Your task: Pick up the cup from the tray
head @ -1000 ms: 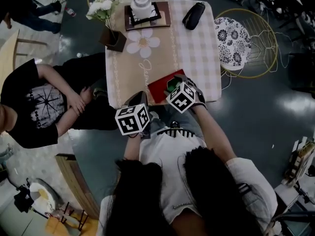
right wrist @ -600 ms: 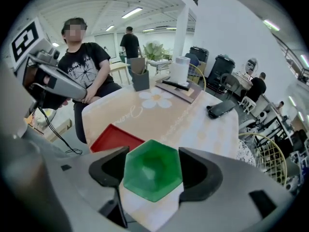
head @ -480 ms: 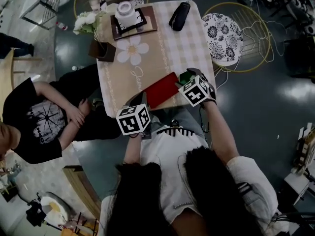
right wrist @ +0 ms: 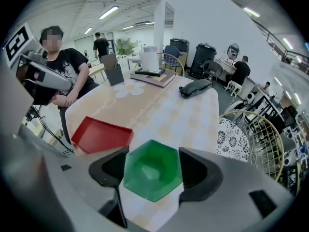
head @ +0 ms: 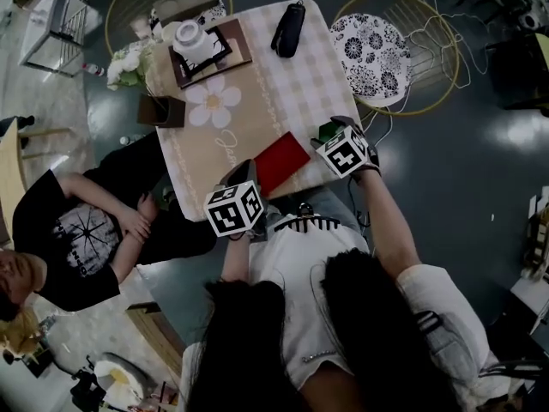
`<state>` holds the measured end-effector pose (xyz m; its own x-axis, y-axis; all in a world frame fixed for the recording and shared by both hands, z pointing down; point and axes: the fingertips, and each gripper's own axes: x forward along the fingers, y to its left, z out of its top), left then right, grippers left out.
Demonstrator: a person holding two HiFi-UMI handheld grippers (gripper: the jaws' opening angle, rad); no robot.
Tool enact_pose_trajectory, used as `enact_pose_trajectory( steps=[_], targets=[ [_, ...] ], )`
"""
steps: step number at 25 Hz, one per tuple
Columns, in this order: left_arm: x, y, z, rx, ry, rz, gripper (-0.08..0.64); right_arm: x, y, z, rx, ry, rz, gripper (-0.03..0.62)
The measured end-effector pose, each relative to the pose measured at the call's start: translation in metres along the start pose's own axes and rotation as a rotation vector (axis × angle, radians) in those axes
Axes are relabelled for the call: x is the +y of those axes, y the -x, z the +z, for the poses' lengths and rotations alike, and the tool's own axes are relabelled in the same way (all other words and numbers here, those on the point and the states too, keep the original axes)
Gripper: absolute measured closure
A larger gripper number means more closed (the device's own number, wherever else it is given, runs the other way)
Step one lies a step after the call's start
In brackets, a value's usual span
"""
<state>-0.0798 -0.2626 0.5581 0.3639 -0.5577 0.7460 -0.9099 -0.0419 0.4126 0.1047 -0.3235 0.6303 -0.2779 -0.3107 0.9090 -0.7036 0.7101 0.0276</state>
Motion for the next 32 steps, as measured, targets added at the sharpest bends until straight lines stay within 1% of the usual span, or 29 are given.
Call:
enact_pose_trajectory(
  steps=[2, 4, 6, 8, 10, 12, 15, 17, 19, 22, 26, 29, 32],
  targets=[
    [-0.002, -0.004, 0.002, 0.005, -0.003, -0.002, 0.552, 0.001, -0.003, -0.004, 0.017, 0.011, 0.002, 0.267],
    [-0.006, -0.005, 0.005, 0.001, 0.018, -0.018, 0.552, 0.001, -0.003, -0.007, 0.022, 0.007, 0.005, 0.267],
    [-0.010, -0.006, 0.012, -0.018, 0.054, -0.048, 0.552, -0.001, -0.003, -0.009, 0.008, -0.024, 0.007, 0.267],
    [-0.014, -0.008, 0.017, -0.034, 0.059, -0.062, 0.551, -0.004, -0.003, -0.011, -0.010, -0.056, 0.006, 0.267],
    [-0.014, -0.008, 0.018, -0.032, 0.051, -0.060, 0.552, -0.004, -0.002, -0.010, -0.019, -0.059, 0.004, 0.267],
    [-0.012, -0.006, 0.018, -0.032, 0.067, -0.061, 0.551, -0.005, -0.002, -0.008, -0.024, -0.062, 0.000, 0.265],
    [-0.007, -0.002, 0.015, -0.035, 0.088, -0.056, 0.552, -0.002, -0.002, -0.006, -0.046, -0.102, 0.017, 0.264],
    [-0.004, -0.001, 0.013, -0.030, 0.082, -0.047, 0.552, 0.001, 0.003, -0.003, -0.060, -0.112, 0.034, 0.241],
    [-0.001, 0.001, 0.010, -0.025, 0.084, -0.044, 0.552, 0.000, 0.010, 0.002, -0.080, -0.098, 0.026, 0.224],
    [0.001, 0.005, 0.007, -0.028, 0.077, -0.037, 0.552, -0.009, 0.023, 0.011, -0.140, -0.102, -0.009, 0.222],
    [0.001, 0.009, 0.006, -0.039, 0.071, -0.039, 0.552, -0.013, 0.052, 0.031, -0.234, -0.152, -0.026, 0.225],
    [0.000, 0.015, 0.007, -0.054, 0.064, -0.045, 0.552, -0.005, 0.074, 0.051, -0.312, -0.162, -0.017, 0.225],
    [-0.003, 0.021, 0.010, -0.074, 0.038, -0.058, 0.552, 0.011, 0.093, 0.069, -0.393, -0.162, 0.013, 0.227]
  ],
)
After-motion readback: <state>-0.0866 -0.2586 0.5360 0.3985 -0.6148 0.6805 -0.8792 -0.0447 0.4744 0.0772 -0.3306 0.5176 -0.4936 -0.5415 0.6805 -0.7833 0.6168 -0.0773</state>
